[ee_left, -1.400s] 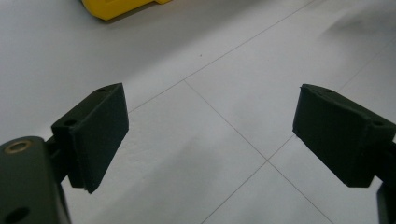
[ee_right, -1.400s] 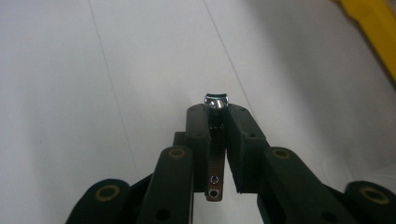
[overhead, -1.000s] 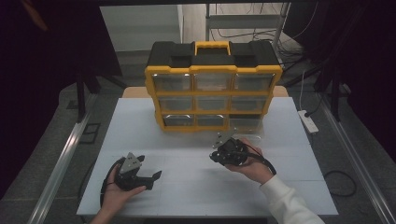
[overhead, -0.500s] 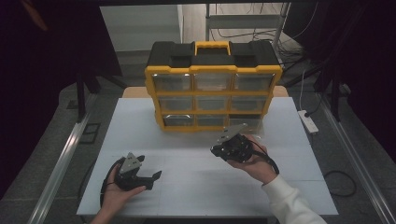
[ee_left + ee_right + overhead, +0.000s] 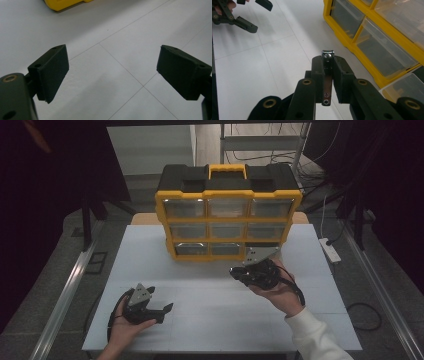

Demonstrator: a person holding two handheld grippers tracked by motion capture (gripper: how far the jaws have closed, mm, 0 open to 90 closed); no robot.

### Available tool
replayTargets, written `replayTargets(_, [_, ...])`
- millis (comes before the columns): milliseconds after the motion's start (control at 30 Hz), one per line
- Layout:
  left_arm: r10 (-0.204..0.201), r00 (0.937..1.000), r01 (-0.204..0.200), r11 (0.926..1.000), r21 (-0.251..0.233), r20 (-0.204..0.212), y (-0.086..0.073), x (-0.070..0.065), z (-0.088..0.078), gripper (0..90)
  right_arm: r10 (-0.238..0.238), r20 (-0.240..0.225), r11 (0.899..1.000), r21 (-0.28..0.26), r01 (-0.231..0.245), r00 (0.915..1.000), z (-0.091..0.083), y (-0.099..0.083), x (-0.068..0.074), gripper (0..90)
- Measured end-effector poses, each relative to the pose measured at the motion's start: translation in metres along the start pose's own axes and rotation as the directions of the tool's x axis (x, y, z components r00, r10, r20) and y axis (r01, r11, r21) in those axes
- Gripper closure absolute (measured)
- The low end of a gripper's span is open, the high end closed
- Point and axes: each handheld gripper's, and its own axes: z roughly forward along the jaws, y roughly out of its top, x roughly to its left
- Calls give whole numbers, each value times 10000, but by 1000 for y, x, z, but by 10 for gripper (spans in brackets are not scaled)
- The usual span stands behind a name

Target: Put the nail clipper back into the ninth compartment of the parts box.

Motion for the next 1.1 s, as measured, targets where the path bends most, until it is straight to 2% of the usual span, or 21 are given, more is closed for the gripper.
replayTargets(300, [4, 10000, -4, 10000, -1, -1, 0, 0, 0, 115, -49, 176, 10000, 5, 48, 9998, 1, 1, 0, 789])
replayTargets(767, [23, 10000, -23, 10000, -10, -22, 0, 0, 0, 115, 730, 936, 9973, -36, -730, 9929, -1, 0, -18, 788])
replayTargets(1100, [62, 10000, -62, 10000, 29, -16, 0, 0, 0, 115, 1109, 1254, 9938, -104, -1104, 9859, -3, -2, -29, 788])
